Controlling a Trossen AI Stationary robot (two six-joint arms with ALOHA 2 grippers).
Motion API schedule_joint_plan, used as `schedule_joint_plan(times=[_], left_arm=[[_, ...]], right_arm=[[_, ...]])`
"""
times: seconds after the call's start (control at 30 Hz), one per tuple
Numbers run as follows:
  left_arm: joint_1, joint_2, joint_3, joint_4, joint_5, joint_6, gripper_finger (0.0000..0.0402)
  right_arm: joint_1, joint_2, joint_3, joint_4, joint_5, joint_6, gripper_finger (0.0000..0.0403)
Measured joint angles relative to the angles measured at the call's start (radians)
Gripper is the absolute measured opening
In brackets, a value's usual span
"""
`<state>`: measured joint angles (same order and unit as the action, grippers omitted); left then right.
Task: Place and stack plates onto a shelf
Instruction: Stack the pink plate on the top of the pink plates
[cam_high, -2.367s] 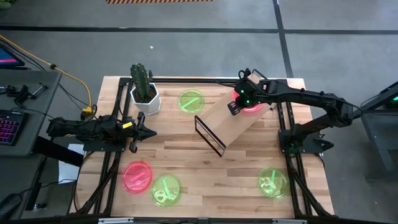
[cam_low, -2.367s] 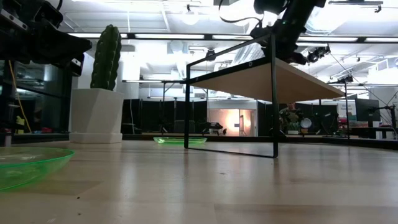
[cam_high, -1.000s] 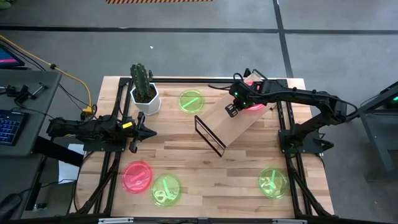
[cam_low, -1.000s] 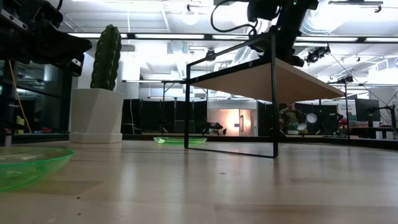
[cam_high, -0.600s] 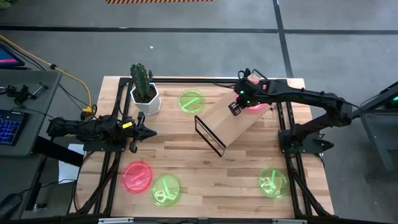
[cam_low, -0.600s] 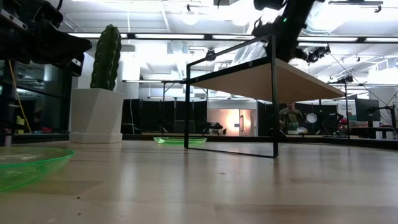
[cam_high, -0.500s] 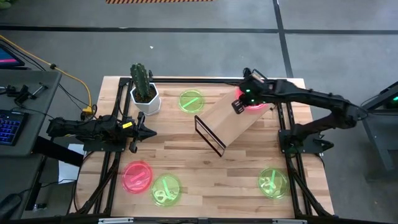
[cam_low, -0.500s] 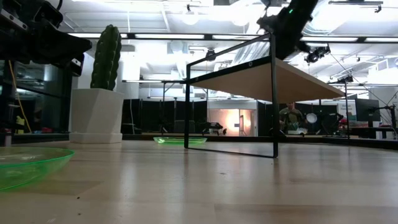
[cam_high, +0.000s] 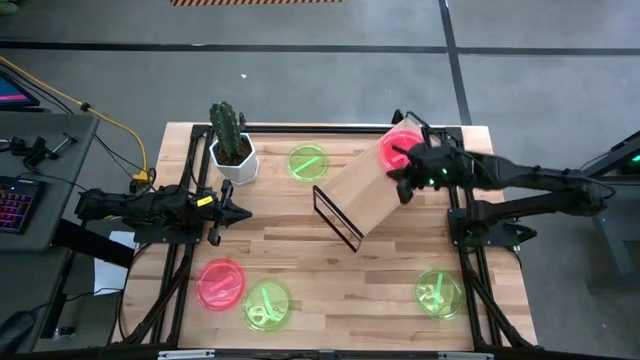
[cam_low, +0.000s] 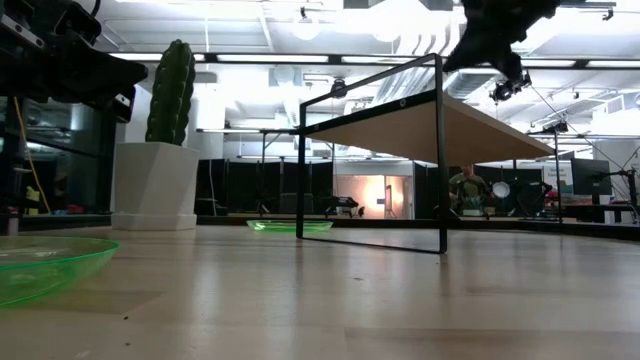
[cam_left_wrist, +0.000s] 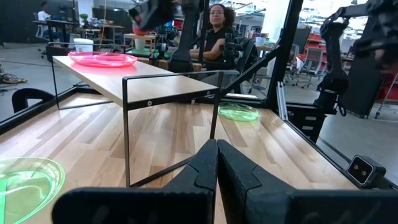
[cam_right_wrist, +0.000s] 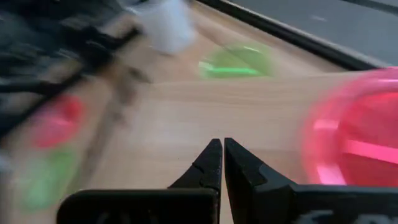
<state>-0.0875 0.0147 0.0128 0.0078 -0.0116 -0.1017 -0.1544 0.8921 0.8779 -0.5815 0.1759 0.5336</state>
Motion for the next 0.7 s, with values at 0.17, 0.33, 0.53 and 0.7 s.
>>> schedule_joint_plan(times=[0.17,0.33,0.53,0.7], left_arm=[[0.0,0.0,0.0,0.0,0.0,0.0,0.0001],[0.0,0.0,0.0,0.0,0.0,0.0,0.0001],[0.0,0.0,0.0,0.0,0.0,0.0,0.0001],[0.0,0.0,0.0,0.0,0.0,0.0,0.0001]], right_arm=[[0.089,-0.074,-0.169,0.368,-0.031,0.045,0.0],[0.151,-0.08,-0.222,0.575,-0.039,0.044,0.0],[0.196,-0.081,-0.223,0.649,-0.042,0.042,0.0],[0.221,-0.081,-0.223,0.665,-0.042,0.043,0.0]])
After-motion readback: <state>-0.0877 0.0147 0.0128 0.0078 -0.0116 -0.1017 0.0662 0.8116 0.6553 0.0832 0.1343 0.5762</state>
